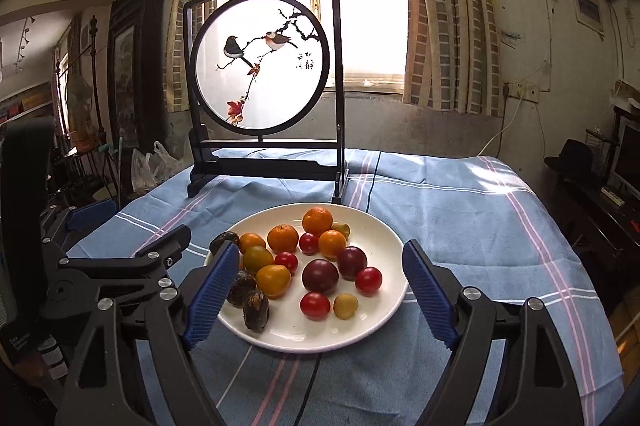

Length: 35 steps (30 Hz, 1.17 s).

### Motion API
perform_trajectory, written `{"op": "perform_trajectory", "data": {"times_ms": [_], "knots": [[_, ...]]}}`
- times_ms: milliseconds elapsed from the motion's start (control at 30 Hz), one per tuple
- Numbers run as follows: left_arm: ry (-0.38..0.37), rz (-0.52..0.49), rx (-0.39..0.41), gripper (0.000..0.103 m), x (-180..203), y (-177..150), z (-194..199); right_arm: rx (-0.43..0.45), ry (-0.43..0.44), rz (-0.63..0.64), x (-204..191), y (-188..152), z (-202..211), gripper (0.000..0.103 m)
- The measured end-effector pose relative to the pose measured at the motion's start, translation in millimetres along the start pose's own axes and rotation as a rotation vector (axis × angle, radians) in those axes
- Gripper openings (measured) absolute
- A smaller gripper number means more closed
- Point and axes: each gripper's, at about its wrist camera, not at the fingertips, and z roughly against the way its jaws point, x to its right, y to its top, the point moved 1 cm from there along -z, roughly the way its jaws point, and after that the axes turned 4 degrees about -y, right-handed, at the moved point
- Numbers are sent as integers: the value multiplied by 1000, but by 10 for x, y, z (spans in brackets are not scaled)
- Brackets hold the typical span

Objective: Organize fruits

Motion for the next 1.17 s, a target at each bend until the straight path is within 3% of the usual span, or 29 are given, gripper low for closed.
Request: {"op": "perform_trajectory", "data": {"times_ms": [400,533,767,1167], "knots": [[-6,-8,-23,98,18,-169,-95,-47,-21,96,-207,-237,-141,85],[23,-30,-23,98,37,-205,-88,-60,-21,95,-218,-263,-176,85],[-42,44,-44,97,-75,-199,-94,-66,-28,77,-197,-267,-206,87],[-12,15,-63,98,-31,-211,-156,-53,-46,79,-213,-285,-191,92]]}}
